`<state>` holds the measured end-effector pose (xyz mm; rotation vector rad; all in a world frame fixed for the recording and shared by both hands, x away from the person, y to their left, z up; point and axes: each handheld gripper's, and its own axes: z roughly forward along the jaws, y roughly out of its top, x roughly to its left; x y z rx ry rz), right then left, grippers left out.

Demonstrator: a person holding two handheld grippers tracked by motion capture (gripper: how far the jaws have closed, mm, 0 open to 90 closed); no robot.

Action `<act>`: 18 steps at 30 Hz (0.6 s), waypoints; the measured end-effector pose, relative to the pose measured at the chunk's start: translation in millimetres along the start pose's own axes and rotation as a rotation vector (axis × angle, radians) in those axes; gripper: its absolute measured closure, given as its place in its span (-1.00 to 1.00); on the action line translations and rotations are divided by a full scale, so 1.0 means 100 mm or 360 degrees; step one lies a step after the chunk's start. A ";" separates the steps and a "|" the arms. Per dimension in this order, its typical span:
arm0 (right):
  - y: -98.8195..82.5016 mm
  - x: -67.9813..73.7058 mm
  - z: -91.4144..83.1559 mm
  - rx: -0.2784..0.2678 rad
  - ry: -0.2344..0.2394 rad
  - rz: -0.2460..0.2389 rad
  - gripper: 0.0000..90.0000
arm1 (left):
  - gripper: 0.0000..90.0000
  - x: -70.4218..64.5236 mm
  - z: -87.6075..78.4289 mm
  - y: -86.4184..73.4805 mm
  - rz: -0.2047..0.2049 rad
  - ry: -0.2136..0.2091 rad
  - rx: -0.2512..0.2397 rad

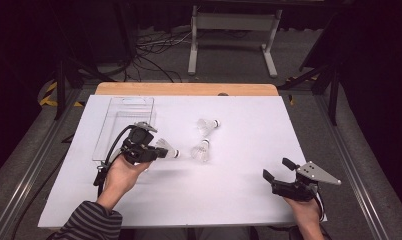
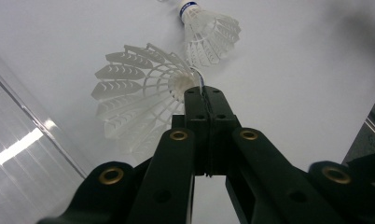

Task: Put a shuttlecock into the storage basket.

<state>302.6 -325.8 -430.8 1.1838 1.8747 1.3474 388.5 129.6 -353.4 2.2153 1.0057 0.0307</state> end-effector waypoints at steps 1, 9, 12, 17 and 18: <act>0.00 0.00 0.00 0.0000 0.0001 0.0001 -0.71 | 1.00 0.00 0.00 0.00 -0.0001 0.0001 -0.0003; 0.00 0.00 0.00 0.0001 0.0001 0.0001 -0.71 | 1.00 0.02 -0.03 0.00 -0.0012 0.0001 -0.0014; 0.00 0.00 0.00 0.0004 0.0001 0.0001 -0.71 | 1.00 0.02 -0.05 0.00 -0.0019 -0.0005 -0.0021; 0.00 0.00 0.00 0.0004 0.0001 0.0001 -0.71 | 1.00 0.04 -0.08 0.00 -0.0014 0.0003 -0.0030; 0.00 0.00 0.00 0.0004 0.0001 0.0001 -0.71 | 1.00 0.04 -0.08 0.00 -0.0019 0.0005 -0.0033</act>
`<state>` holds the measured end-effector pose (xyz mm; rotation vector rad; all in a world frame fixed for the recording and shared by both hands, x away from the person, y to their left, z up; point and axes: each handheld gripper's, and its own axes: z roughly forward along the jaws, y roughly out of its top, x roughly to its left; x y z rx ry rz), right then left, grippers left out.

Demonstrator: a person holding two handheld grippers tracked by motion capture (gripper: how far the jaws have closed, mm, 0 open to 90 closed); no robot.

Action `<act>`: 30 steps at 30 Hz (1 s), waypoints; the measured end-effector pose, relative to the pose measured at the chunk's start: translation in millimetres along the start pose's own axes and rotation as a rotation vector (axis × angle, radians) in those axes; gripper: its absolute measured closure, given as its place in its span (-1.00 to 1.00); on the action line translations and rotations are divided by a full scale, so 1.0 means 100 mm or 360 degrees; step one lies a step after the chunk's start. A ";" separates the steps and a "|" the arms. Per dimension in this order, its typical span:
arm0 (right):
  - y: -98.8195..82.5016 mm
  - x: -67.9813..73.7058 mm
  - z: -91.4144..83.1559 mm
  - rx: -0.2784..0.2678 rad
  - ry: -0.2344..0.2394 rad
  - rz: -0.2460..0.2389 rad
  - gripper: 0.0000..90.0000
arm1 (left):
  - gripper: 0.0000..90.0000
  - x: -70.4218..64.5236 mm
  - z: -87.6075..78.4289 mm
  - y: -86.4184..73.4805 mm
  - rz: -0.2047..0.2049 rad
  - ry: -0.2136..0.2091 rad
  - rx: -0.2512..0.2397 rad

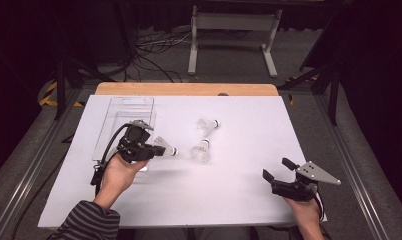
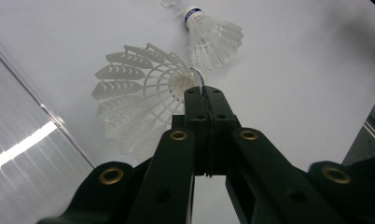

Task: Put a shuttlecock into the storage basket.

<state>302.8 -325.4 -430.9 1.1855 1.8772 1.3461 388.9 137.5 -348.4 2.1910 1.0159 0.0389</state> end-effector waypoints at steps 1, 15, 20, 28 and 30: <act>0.00 0.00 0.00 -0.0001 0.0000 -0.0001 -0.71 | 1.00 0.00 -0.01 0.00 -0.0003 0.0004 -0.0003; 0.00 0.00 0.00 -0.0005 -0.0003 0.0000 -0.71 | 1.00 0.06 -0.07 0.00 -0.0027 0.0008 -0.0041; 0.00 0.00 0.00 -0.0004 -0.0005 -0.0001 -0.71 | 1.00 0.10 -0.11 -0.01 -0.0041 0.0006 -0.0052; 0.00 0.00 0.00 -0.0003 -0.0002 -0.0003 -0.71 | 1.00 0.17 -0.18 -0.04 -0.0055 0.0028 -0.0078; 0.00 0.00 0.00 -0.0004 -0.0003 -0.0002 -0.71 | 1.00 0.18 -0.20 -0.04 -0.0079 0.0021 -0.0087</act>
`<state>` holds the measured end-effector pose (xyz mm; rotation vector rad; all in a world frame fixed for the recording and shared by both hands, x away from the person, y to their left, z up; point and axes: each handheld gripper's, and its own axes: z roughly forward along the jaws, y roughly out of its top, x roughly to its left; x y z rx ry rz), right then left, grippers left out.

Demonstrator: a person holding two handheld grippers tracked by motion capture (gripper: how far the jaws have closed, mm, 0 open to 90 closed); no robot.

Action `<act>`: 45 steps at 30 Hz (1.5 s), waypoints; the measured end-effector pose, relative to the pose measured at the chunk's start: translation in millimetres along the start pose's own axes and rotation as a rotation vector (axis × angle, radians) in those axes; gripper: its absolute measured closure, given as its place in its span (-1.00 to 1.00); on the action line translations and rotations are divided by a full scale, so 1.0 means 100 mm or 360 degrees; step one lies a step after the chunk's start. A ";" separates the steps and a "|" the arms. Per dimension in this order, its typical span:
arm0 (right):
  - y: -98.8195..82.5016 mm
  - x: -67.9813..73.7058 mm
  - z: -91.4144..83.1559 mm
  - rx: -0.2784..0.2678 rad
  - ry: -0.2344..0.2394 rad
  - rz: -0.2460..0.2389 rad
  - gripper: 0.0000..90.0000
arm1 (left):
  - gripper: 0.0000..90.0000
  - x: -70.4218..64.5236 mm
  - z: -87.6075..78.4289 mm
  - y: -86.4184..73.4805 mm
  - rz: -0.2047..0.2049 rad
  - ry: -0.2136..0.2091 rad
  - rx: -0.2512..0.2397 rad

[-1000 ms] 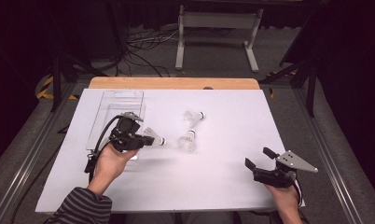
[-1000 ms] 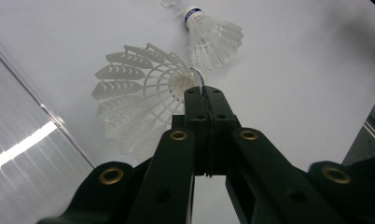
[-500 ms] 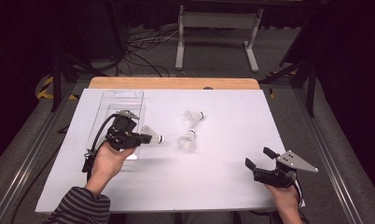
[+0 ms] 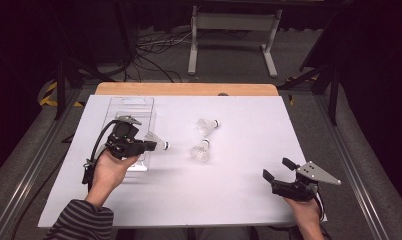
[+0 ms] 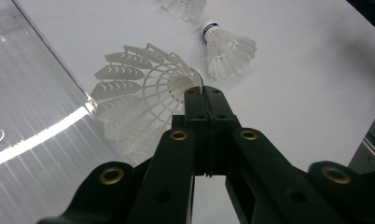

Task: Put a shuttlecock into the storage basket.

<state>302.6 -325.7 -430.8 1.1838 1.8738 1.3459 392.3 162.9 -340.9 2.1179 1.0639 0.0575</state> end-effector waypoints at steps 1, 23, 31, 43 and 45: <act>0.00 0.00 0.00 0.0001 0.0003 -0.0001 -0.71 | 1.00 0.01 -0.01 0.00 0.0004 0.0006 -0.0006; 0.00 0.00 0.01 0.0004 0.0003 0.0004 -0.71 | 1.00 0.19 -0.22 -0.03 -0.0062 0.0087 -0.0123; 0.00 0.00 0.01 0.0002 0.0003 0.0005 -0.71 | 1.00 0.24 -0.28 -0.05 -0.0090 0.0111 -0.0176; 0.00 0.00 0.00 0.0002 0.0005 0.0007 -0.71 | 1.00 0.36 -0.32 -0.07 -0.0133 0.0166 -0.0182; 0.00 0.00 0.00 0.0001 0.0004 0.0006 -0.71 | 1.00 0.38 -0.33 -0.07 -0.0141 0.0171 -0.0185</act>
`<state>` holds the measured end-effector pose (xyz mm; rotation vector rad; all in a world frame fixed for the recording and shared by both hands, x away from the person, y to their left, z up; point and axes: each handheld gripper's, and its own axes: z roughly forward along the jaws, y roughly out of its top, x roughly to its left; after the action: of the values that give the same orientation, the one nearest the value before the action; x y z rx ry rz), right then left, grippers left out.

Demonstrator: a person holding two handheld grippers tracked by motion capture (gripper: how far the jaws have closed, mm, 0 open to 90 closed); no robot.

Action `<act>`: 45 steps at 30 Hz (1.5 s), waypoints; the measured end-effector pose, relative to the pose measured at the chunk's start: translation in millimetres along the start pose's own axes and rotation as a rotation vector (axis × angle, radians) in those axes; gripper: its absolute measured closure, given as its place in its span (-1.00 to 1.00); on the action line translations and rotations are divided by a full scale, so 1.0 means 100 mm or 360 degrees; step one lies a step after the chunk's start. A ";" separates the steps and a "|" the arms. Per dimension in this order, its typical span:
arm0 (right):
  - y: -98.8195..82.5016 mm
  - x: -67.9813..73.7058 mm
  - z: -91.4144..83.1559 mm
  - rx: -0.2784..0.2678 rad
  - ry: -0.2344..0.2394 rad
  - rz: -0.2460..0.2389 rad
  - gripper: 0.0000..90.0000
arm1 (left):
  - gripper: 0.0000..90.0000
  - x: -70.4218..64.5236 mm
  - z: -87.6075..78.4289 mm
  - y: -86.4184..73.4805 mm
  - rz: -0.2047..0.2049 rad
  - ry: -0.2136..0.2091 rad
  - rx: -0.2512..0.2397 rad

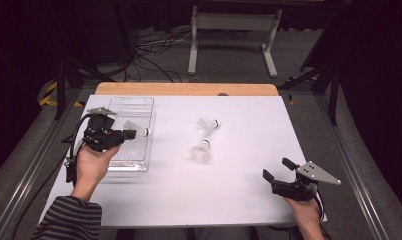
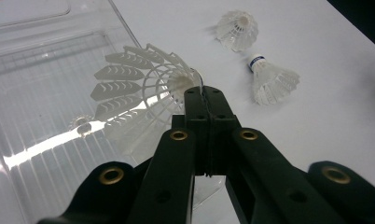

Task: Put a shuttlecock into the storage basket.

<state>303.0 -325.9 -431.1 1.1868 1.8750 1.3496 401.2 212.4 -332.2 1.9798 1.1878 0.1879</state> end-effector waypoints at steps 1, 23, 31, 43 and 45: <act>0.00 0.00 0.00 0.0000 0.0000 0.0000 -0.71 | 1.00 0.02 0.00 0.00 -0.0007 0.0012 -0.0006; 0.00 0.01 0.01 0.0007 0.0004 -0.0010 -0.71 | 1.00 0.32 0.16 0.14 -0.0140 0.0131 0.0002; 0.00 0.01 0.02 0.0011 0.0007 -0.0007 -0.71 | 1.00 0.36 0.27 0.21 -0.0161 0.0143 0.0019; 0.00 0.01 0.02 0.0008 0.0011 -0.0011 -0.71 | 1.00 0.43 0.45 0.26 -0.0202 0.0164 0.0068; 0.00 0.01 0.02 0.0009 0.0012 -0.0012 -0.71 | 1.00 0.44 0.48 0.26 -0.0208 0.0175 0.0078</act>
<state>304.6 -323.9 -431.6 1.1780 1.8876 1.3477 466.7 214.4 -357.6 1.9468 1.3995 0.2045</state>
